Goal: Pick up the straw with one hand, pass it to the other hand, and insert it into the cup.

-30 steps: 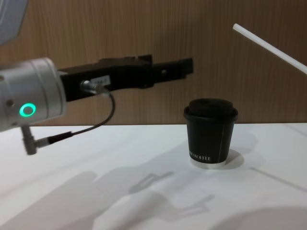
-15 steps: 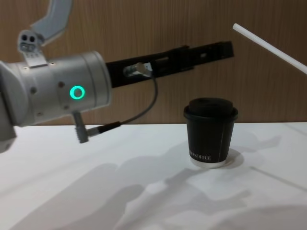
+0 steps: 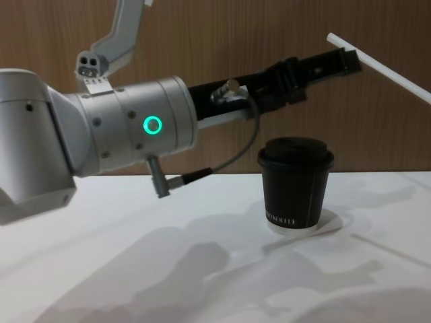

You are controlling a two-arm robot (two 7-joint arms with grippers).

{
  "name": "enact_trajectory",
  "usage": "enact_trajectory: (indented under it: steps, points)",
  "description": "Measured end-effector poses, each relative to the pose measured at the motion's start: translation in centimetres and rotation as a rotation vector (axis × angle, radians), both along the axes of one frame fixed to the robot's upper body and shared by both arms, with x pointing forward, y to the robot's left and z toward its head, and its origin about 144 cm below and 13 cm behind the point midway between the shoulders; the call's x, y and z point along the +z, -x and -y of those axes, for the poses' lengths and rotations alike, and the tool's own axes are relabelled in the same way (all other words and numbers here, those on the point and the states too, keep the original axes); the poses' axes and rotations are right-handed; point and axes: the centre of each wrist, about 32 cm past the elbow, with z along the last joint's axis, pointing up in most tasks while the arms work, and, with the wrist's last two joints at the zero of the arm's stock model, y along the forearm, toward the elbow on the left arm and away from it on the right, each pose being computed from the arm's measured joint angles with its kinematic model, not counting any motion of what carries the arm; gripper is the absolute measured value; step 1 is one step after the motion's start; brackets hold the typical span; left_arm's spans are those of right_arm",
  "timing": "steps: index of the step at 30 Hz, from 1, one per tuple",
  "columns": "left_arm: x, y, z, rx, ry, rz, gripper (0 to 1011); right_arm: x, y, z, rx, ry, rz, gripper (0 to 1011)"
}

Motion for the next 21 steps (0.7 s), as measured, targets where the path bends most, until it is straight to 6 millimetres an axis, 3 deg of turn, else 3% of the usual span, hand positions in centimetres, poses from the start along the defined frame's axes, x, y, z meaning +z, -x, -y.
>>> enact_trajectory:
  steps: [21]
  points:
    - [-1.4, -1.2, 2.2, -0.106, 0.229, -0.141, 1003, 0.0, 0.0, 0.0, 0.0, 0.0, 0.0, 1]
